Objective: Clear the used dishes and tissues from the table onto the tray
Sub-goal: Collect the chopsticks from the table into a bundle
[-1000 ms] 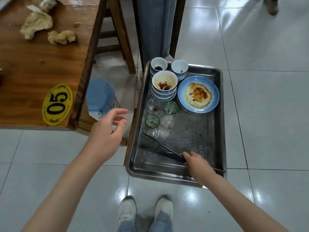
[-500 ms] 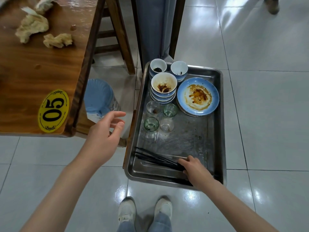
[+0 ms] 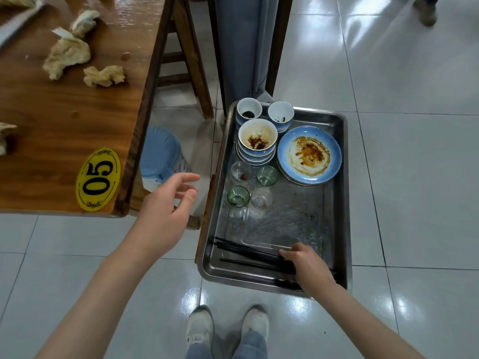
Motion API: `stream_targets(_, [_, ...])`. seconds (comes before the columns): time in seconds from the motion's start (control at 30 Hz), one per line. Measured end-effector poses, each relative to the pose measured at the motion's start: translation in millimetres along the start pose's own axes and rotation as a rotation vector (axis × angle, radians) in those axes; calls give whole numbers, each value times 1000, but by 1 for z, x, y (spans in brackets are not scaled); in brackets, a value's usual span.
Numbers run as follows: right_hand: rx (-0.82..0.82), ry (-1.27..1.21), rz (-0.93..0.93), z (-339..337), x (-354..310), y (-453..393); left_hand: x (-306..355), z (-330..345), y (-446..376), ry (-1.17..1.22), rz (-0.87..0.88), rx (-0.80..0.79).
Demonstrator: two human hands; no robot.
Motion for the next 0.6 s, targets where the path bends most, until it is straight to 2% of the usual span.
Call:
stream_targets(0.13, [50, -84, 45, -20, -3, 2, 4, -6, 3, 0, 7, 4])
stream_targets(0.27, [204, -235, 68, -75, -15, 16, 12, -15, 12, 4, 16, 18])
stream_targets(0.43, [349, -328, 20, -164, -47, 57, 34, -44, 43, 21, 32, 33])
stream_targets(0.6, [356, -278, -110, -237, -107, 103, 47, -97, 100, 33, -35, 82])
Point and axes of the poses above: each hand's wrist, its own y-axis away from the middle knuckle, its own z-axis out of the palm, x = y × z, the point moved 9 cm from there along -y, towards the middle knuckle, and after that the axes turned 8 degrees about -z, right-handed, at the moved point
